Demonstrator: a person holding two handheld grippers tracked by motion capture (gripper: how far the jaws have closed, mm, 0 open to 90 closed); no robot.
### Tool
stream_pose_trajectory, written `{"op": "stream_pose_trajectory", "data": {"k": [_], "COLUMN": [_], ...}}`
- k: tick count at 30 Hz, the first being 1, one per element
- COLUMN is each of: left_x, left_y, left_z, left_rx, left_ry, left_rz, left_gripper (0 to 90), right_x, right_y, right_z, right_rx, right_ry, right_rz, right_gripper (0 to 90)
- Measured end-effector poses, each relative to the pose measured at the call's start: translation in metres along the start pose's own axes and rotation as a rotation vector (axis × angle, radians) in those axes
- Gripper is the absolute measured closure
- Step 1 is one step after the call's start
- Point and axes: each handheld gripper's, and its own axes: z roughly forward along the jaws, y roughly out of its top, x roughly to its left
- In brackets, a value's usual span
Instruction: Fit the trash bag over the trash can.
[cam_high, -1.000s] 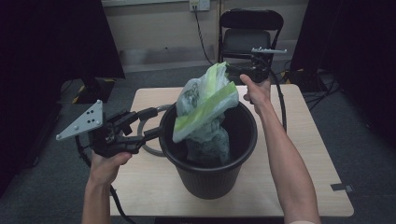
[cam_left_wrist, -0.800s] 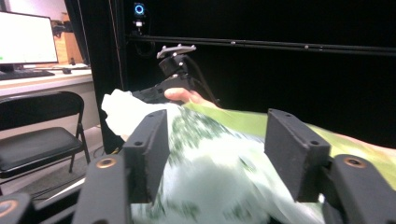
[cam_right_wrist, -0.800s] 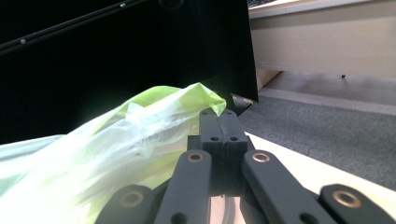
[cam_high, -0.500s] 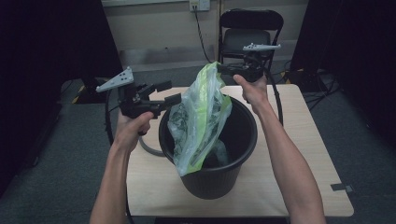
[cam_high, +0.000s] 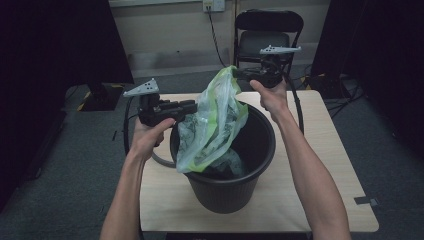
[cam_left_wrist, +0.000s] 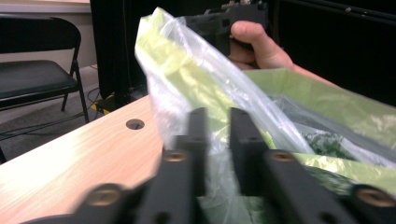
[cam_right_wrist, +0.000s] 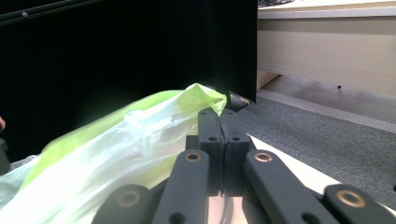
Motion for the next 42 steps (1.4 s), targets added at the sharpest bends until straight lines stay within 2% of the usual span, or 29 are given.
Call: {"op": "stream_pose_trajectory", "data": {"k": [1,2,3,4,6,7,8,9,11,12,13,15,16,17,18,19,21,23,26,27,28,29,33,34,35,36,37,39,42], "left_x": [0.002,0.002,0.004,0.004,0.004,0.004,0.004,0.004,0.005,0.006,0.007,0.009,0.011,0.011,0.012,0.013,0.016,0.019,0.021,0.022,0.022,0.022,0.02,0.019,0.019,0.019,0.02,0.02,0.021], "left_y": [-0.003,-0.003,-0.005,-0.008,-0.011,-0.011,-0.012,-0.013,-0.015,-0.016,-0.016,-0.017,-0.018,-0.018,-0.019,-0.019,-0.022,-0.026,-0.033,-0.038,-0.038,-0.039,-0.037,-0.036,-0.035,-0.035,-0.034,-0.034,-0.032], "left_z": [-0.002,-0.002,-0.005,-0.009,-0.014,-0.014,-0.016,-0.019,-0.022,-0.023,-0.024,-0.025,-0.025,-0.025,-0.025,-0.025,-0.024,-0.025,-0.027,-0.031,-0.031,-0.033,-0.04,-0.04,-0.039,-0.039,-0.038,-0.037,-0.035], "left_rx": [0.019,0.019,0.01,-0.011,-0.027,-0.027,-0.038,-0.054,-0.076,-0.082,-0.09,-0.092,-0.1,-0.1,-0.104,-0.106,-0.108,-0.102,-0.099,-0.101,-0.101,-0.107,-0.119,-0.116,-0.122,-0.122,-0.13,-0.135,-0.134], "left_ry": [0.037,0.037,0.033,0.045,0.062,0.062,0.072,0.083,0.091,0.103,0.108,0.117,0.128,0.128,0.131,0.139,0.146,0.151,0.15,0.157,0.157,0.154,0.157,0.158,0.162,0.162,0.159,0.162,0.163], "left_rz": [0.013,0.013,0.012,0.014,0.018,0.018,0.021,0.017,0.004,0.003,-0.007,-0.003,-0.008,-0.008,-0.014,-0.018,-0.023,-0.032,-0.046,-0.051,-0.051,-0.058,-0.046,-0.042,-0.042,-0.042,-0.048,-0.049,-0.05], "left_gripper": [89.9,90.0,90.0,90.0,90.0,90.0,90.0,90.0,90.0,90.0,90.0,90.0,90.0,90.0,90.0,90.0,90.0,90.0,90.0,90.0,90.0,90.0,90.0,90.0,90.0,90.0,90.0,90.0,90.0], "right_x": [0.001,0.001,0.002,0.006,0.011,0.011,0.017,0.017,0.024,0.024,0.026,0.029,0.029,0.029,0.028,0.028,0.027,0.026,0.026,0.026,0.026,0.026,0.025,0.026,0.028,0.028,0.03,0.032,0.036], "right_y": [0.0,0.0,0.0,-0.001,-0.002,-0.002,-0.004,-0.004,-0.005,-0.005,-0.005,-0.006,-0.007,-0.007,-0.007,-0.007,-0.007,-0.007,-0.009,-0.01,-0.01,-0.009,-0.007,-0.005,-0.002,-0.002,0.0,0.0,0.0], "right_z": [-0.001,-0.001,-0.002,-0.007,-0.014,-0.014,-0.022,-0.022,-0.03,-0.03,-0.031,-0.028,-0.023,-0.023,-0.015,-0.015,-0.006,0.0,0.006,0.007,0.007,0.006,-0.001,-0.004,-0.01,-0.01,-0.011,-0.009,0.0], "right_rx": [0.002,0.002,0.002,0.0,-0.017,-0.017,-0.014,-0.014,-0.007,-0.007,-0.002,0.028,0.062,0.062,0.094,0.094,0.127,0.152,0.162,0.141,0.141,0.131,0.116,0.099,0.064,0.064,0.076,0.094,0.164], "right_ry": [-0.004,-0.004,-0.007,-0.015,-0.009,-0.009,0.012,0.012,0.056,0.056,0.08,0.098,0.112,0.112,0.14,0.14,0.166,0.185,0.204,0.213,0.213,0.191,0.192,0.195,0.185,0.185,0.199,0.196,0.2], "right_rz": [-0.001,-0.001,0.0,-0.004,-0.003,-0.003,-0.008,-0.008,-0.018,-0.018,-0.019,-0.029,-0.037,-0.037,-0.043,-0.043,-0.048,-0.059,-0.076,-0.077,-0.077,-0.076,-0.081,-0.078,-0.079,-0.079,-0.086,-0.09,-0.123], "right_gripper": [81.6,81.6,76.3,66.5,57.5,57.5,51.9,51.9,46.8,46.8,45.7,44.2,44.4,44.4,47.3,47.3,49.7,58.6,80.6,90.0,90.0,90.0,90.0,82.2,69.1,69.1,57.4,53.9,50.9]}}
